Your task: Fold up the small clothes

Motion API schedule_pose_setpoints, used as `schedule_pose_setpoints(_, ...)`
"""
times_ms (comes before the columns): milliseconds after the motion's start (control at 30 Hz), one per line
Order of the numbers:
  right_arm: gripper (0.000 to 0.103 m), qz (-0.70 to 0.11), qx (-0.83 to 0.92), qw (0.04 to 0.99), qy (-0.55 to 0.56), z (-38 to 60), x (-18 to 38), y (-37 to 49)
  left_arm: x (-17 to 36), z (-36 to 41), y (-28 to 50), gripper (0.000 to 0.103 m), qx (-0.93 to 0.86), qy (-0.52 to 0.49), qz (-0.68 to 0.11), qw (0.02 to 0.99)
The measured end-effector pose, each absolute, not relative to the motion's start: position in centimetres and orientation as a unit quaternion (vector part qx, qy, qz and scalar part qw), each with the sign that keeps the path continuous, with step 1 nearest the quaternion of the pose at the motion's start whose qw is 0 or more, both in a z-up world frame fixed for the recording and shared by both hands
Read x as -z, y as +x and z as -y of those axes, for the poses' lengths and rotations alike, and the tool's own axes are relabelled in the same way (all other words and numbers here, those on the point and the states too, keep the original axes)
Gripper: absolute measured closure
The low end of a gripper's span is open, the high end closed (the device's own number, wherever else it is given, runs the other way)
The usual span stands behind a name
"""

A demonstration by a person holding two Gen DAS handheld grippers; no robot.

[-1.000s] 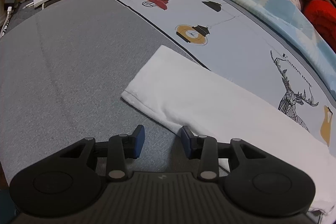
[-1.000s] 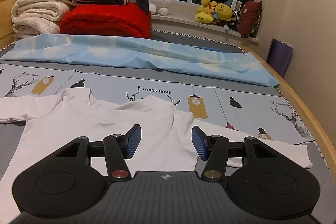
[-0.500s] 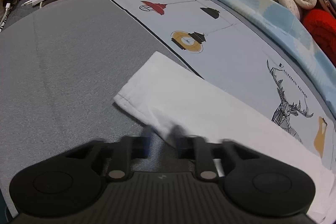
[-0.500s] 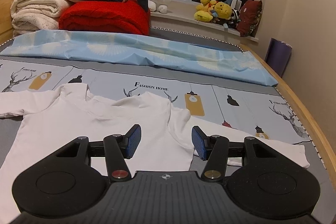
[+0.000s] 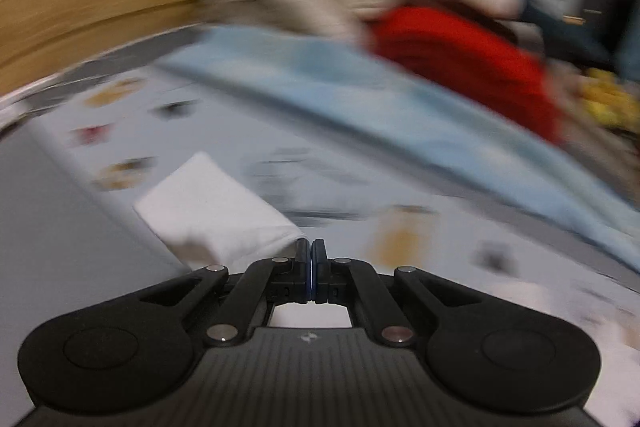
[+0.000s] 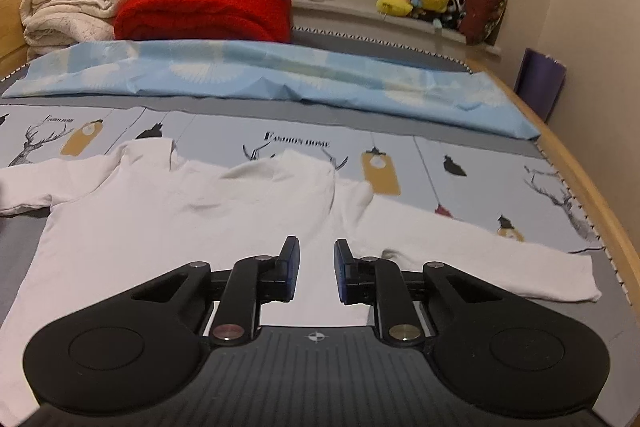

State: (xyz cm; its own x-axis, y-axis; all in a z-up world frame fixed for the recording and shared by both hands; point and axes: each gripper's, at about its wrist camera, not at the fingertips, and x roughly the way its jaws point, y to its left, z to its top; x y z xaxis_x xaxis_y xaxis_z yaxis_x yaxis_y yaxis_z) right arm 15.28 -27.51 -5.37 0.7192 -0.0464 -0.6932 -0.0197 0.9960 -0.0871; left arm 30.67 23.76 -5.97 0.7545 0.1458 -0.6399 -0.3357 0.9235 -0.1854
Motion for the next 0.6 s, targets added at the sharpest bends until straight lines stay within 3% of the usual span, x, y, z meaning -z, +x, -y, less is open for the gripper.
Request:
schedule_pose_setpoints(167, 0.084, -0.393, 0.003, 0.920, -0.013, 27.3, 6.0, 15.8, 2.9, -7.7, 30.2, 0.103, 0.116, -0.178, -0.315, 0.925)
schedule_pose_setpoints(200, 0.084, -0.396, 0.002, 0.918, -0.008, 27.3, 6.1, 16.0, 2.9, -5.1, 30.5, 0.097, 0.182, -0.188, -0.332, 0.906)
schedule_pose_setpoints(267, 0.083, -0.400, 0.005, 0.917, 0.008, 27.5, 6.4, 16.6, 2.6, -2.4, 30.7, 0.096, 0.235, -0.193, -0.335, 0.892)
schedule_pose_setpoints(400, 0.082, -0.421, 0.006, 0.906, 0.054, 28.3, 7.7, 19.0, 3.7, -5.3, 33.4, 0.092, 0.145, -0.230, -0.351, 0.896)
schedule_pose_setpoints(600, 0.082, -0.438, 0.024, 0.889, 0.134, 29.5, 11.9, 25.4, 6.8, -11.6, 36.1, 0.092, -0.043, -0.172, -0.422, 0.889)
